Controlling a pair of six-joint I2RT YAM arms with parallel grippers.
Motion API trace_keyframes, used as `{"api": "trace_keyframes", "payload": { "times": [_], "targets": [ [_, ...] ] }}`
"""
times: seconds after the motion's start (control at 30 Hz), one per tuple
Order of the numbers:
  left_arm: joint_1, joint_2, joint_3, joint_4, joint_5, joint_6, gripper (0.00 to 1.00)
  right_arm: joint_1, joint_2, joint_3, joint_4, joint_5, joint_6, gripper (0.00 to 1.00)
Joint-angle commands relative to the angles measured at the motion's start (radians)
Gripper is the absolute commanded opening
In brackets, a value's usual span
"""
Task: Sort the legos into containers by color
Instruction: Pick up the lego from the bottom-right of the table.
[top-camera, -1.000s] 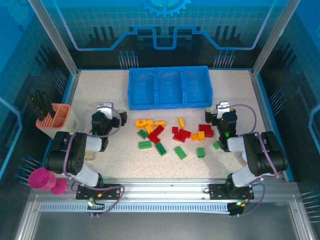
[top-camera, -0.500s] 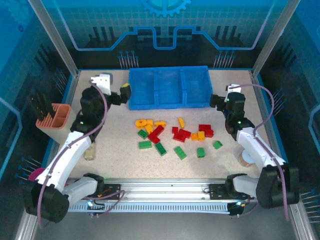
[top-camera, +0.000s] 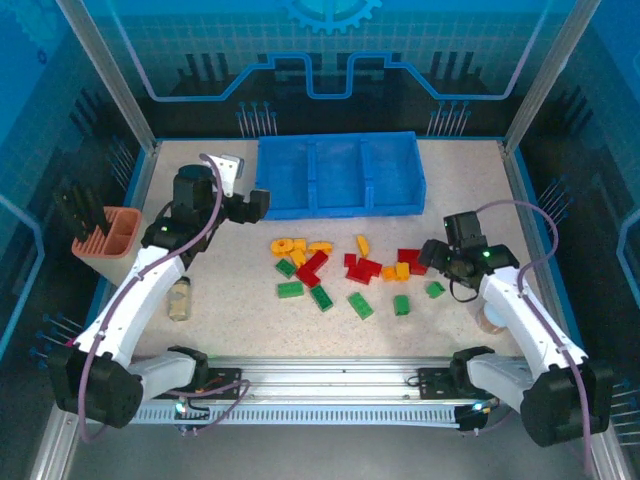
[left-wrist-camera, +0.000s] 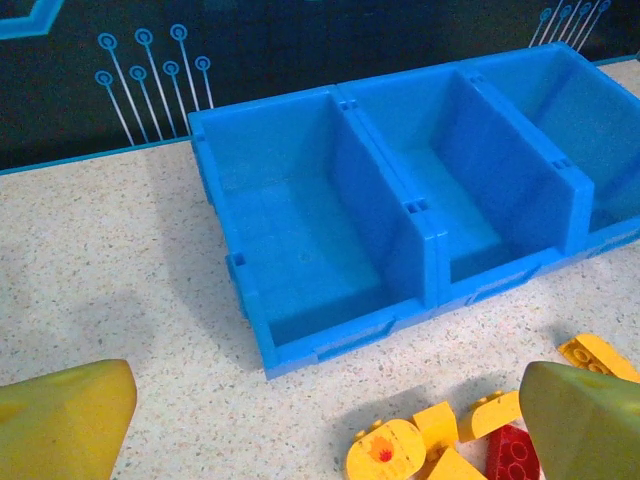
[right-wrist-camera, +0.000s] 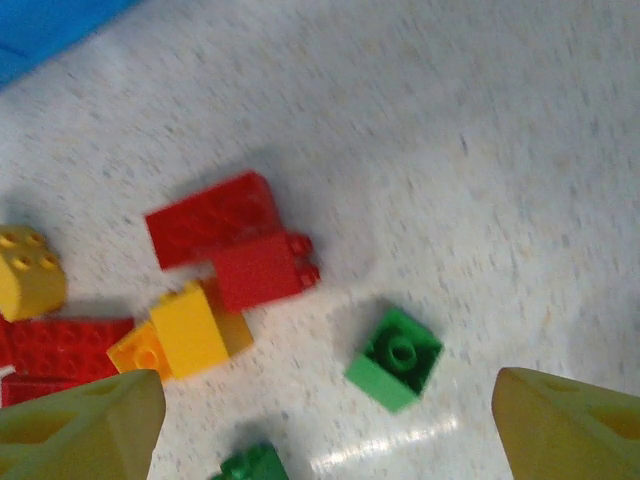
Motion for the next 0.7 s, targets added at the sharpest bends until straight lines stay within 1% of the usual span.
{"api": "trace_keyframes", "payload": {
  "times": [0.0,0.13,0.2,0.3,0.47,0.67],
  "targets": [
    [-0.004,0.009,-0.003,0.001,0.034,0.013,0.99,0.019,-0.028,-0.071,-0.099,-0.013,0.222,0.84],
    [-0.004,0.011,-0.011,0.019,0.019,0.023,0.99,0.055,-0.027,-0.109,-0.099,0.043,0.368,0.79],
    [-0.004,0.014,-0.014,0.037,0.009,0.020,1.00,0.072,-0.007,-0.112,-0.105,0.083,0.397,0.78],
    [-0.004,0.033,0.002,0.048,0.007,0.022,0.99,0.078,0.014,-0.130,-0.066,0.083,0.418,0.77],
    [-0.004,0.069,0.056,0.012,0.026,0.032,0.99,0.079,0.053,-0.157,0.017,0.062,0.427,0.77],
    [-0.004,0.065,0.063,0.007,0.037,0.034,0.99,0.079,0.110,-0.174,0.107,0.057,0.420,0.77]
  ]
}}
